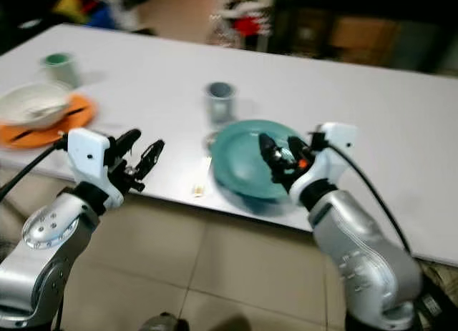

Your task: Setting the table

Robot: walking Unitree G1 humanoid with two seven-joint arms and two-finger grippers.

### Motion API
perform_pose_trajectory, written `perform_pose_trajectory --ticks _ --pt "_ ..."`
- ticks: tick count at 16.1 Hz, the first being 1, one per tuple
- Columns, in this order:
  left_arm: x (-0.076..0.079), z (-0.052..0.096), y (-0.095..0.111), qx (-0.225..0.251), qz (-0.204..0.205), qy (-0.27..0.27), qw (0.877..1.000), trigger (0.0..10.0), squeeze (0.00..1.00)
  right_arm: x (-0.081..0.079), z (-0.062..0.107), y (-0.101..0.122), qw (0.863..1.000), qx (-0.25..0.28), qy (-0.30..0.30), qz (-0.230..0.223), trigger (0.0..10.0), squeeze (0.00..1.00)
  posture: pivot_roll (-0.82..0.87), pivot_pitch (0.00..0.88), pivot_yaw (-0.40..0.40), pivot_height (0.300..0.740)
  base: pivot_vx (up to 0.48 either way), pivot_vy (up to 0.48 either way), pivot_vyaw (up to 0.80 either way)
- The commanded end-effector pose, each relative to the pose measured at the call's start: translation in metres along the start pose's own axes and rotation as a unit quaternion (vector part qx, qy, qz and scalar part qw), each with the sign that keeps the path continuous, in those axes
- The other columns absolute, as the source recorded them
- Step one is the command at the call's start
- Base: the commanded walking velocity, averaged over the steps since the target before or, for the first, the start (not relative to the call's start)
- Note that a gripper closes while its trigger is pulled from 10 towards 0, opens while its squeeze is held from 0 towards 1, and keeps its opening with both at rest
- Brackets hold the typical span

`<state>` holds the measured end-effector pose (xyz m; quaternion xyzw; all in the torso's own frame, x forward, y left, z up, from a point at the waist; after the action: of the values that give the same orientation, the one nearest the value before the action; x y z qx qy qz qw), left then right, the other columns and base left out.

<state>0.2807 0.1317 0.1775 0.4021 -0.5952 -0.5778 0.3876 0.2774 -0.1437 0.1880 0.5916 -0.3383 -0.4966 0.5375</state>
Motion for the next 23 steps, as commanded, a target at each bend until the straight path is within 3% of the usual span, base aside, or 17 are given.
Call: perform_pose_trajectory --ticks 1,5,11,18,23 --pt "-0.002 0.004 0.002 -0.001 -0.009 0.009 1.000 10.0 0.00 0.003 0.000 -0.004 1.000 0.000 -0.009 0.014 10.0 0.00 0.11 0.000 0.021 0.740 0.000 0.000 0.80" --pt "-0.001 0.002 -0.004 -0.011 -0.008 0.019 1.000 10.0 0.00 0.010 0.000 -0.010 0.997 0.005 -0.035 0.073 10.0 0.00 0.10 0.000 0.031 0.740 0.000 0.000 0.80" --pt "-0.001 0.001 -0.004 -0.012 -0.008 0.018 1.000 10.0 0.00 0.008 -0.001 -0.016 0.996 0.010 -0.033 0.085 10.0 0.00 0.09 0.000 0.035 0.740 0.000 0.000 0.80" --pt "-0.004 -0.004 -0.005 -0.021 0.003 0.025 0.999 10.0 0.00 0.009 -0.003 -0.017 0.998 0.022 -0.039 0.042 10.0 0.00 0.08 0.000 0.052 0.740 0.000 0.000 0.80" --pt "-0.010 -0.006 -0.004 -0.023 -0.002 0.038 0.999 10.0 0.00 0.009 -0.009 -0.024 0.999 -0.002 -0.037 0.022 10.0 0.00 0.09 0.000 0.046 0.740 0.000 0.142 0.64"
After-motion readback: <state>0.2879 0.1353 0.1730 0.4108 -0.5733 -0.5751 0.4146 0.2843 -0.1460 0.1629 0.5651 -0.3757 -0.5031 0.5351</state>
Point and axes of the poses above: a point about 5 cm out from each wrist's last joint towards the gripper, its own z axis pointing back from the gripper into the wrist, its own y axis along the axis of the wrist's last joint, x = y × z, the point moved 3 cm from there along -z, pointing out of the wrist towards the gripper, and after that the axes turned 4 degrees about z, right-handed, at the moved point
